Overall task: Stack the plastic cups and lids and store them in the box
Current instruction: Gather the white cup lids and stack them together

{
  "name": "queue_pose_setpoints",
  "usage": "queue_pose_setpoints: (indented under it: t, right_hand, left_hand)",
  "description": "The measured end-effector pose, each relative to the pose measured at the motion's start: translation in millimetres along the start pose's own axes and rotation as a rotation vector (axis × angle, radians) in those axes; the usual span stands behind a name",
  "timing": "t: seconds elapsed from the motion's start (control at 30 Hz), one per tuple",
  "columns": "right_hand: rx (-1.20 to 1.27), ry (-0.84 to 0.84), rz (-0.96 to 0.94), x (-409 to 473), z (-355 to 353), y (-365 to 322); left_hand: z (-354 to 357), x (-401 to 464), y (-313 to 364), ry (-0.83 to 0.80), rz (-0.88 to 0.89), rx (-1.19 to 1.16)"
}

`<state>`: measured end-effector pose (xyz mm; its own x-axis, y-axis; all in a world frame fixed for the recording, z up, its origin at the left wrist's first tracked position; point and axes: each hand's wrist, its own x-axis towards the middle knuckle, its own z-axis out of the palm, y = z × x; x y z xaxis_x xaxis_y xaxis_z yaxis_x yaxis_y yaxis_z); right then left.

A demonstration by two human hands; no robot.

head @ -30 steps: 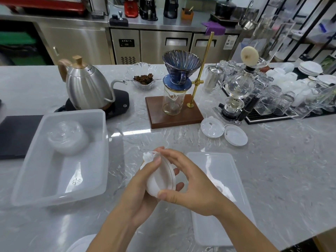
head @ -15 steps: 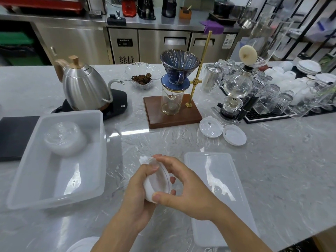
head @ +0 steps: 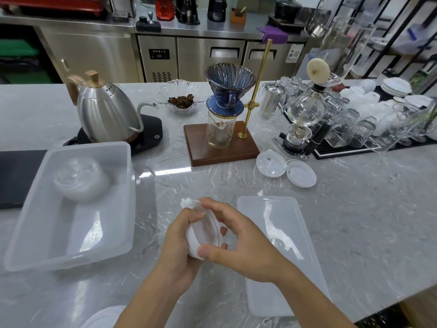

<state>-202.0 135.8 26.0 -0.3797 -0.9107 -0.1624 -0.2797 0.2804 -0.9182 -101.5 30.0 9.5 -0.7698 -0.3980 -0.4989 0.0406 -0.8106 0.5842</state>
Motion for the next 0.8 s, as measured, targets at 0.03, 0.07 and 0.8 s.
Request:
queue_pose_setpoints:
  t: [0.03,0.07,0.8]
  right_hand:
    - [-0.001,0.001,-0.006,0.1,-0.4,0.2]
    - [-0.001,0.004,-0.012,0.0,-0.6,0.3]
    - [-0.694,0.554,0.209,103.5,-98.6,95.8]
  left_hand:
    - [0.6,-0.7,1.0,-0.003,0.001,0.005]
    - [0.7,-0.7,1.4,-0.008,0.003,0.008]
    - [-0.1,0.1,-0.9,-0.09,0.002,-0.106]
